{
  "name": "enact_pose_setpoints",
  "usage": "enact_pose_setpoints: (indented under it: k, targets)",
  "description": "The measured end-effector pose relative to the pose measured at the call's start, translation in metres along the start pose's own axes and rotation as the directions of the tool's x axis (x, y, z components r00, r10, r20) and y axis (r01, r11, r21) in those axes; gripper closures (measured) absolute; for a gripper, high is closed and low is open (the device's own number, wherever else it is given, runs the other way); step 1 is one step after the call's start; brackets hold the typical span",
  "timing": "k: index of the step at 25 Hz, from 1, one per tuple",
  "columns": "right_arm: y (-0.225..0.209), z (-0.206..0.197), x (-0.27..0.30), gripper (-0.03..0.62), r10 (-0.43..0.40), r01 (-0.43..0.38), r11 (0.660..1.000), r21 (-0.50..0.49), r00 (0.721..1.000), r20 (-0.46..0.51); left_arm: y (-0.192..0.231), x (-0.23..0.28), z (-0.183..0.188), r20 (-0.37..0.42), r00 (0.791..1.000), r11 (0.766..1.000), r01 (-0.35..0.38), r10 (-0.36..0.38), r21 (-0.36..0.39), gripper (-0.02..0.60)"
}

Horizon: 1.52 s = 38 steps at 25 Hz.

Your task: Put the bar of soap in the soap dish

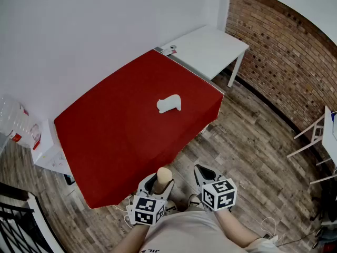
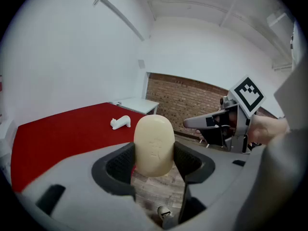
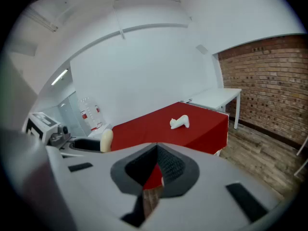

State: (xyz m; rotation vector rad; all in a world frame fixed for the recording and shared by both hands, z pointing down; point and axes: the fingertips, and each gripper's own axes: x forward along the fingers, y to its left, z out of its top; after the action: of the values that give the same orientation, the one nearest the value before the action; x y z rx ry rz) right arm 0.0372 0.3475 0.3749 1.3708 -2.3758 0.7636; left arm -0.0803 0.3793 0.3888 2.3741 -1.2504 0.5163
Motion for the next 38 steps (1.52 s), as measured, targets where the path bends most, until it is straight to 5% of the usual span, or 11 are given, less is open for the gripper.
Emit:
enact_pose_setpoints:
  k: [17, 38]
  targets:
    - [0.002, 0.026, 0.049, 0.591, -0.048, 0.047, 0.999, 0.009, 0.998, 0.028, 0.054, 0.019, 0.011, 0.001, 0.999, 0.999, 0.034, -0.034, 0.007, 0.328]
    - [-0.123, 0.159, 0.188, 0.591, 0.091, -0.092, 0.995, -0.050, 0.996, -0.005, 0.129, 0.182, 0.132, 0.019, 0.996, 0.994, -0.086, 0.088, -0.071, 0.328]
